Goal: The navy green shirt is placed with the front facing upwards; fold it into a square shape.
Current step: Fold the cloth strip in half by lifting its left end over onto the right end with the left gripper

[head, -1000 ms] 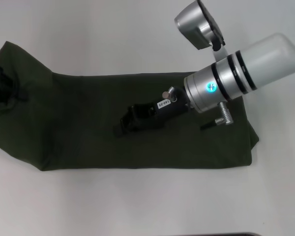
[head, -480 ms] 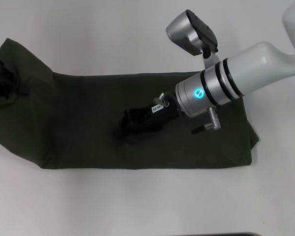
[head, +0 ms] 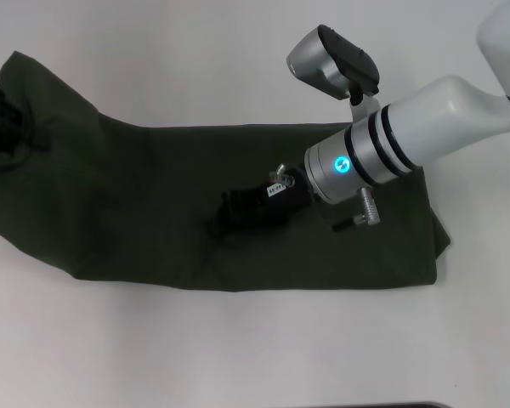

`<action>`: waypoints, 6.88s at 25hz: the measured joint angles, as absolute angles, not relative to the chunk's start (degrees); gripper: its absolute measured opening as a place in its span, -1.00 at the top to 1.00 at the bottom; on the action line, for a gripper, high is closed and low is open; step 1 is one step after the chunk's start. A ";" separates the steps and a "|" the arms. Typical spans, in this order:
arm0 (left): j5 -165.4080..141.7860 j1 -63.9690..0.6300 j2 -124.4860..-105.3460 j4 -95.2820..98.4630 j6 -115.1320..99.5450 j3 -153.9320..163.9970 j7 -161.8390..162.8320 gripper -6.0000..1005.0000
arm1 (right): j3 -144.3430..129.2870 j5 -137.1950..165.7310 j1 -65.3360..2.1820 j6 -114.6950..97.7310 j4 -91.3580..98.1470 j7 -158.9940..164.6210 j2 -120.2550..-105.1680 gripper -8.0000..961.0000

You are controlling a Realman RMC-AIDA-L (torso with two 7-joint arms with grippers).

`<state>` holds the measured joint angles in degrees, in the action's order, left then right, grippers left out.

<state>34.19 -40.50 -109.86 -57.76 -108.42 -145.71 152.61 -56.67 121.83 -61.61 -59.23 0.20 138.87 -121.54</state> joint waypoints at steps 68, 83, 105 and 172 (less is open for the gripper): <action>42.03 -43.40 -110.71 -59.23 -109.12 -145.33 155.01 0.77 | -57.50 117.88 -40.22 -82.44 34.54 143.97 -107.46 0.95; 60.09 -45.77 -114.90 -57.39 -114.10 -141.48 155.40 0.77 | -52.50 128.49 -40.93 -88.68 38.77 148.94 -103.94 0.95; 60.12 -48.78 -123.63 -56.62 -94.96 -119.17 161.54 0.77 | -50.36 131.06 -40.94 -90.06 40.26 150.95 -104.00 0.94; 55.79 -66.49 -124.03 -45.52 -77.71 -102.01 170.61 0.77 | -49.04 136.75 -40.78 -85.87 41.48 154.69 -104.76 0.91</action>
<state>55.79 -66.49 -124.03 -45.52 -77.71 -102.01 170.61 -49.04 136.75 -40.78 -85.87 41.48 154.69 -104.76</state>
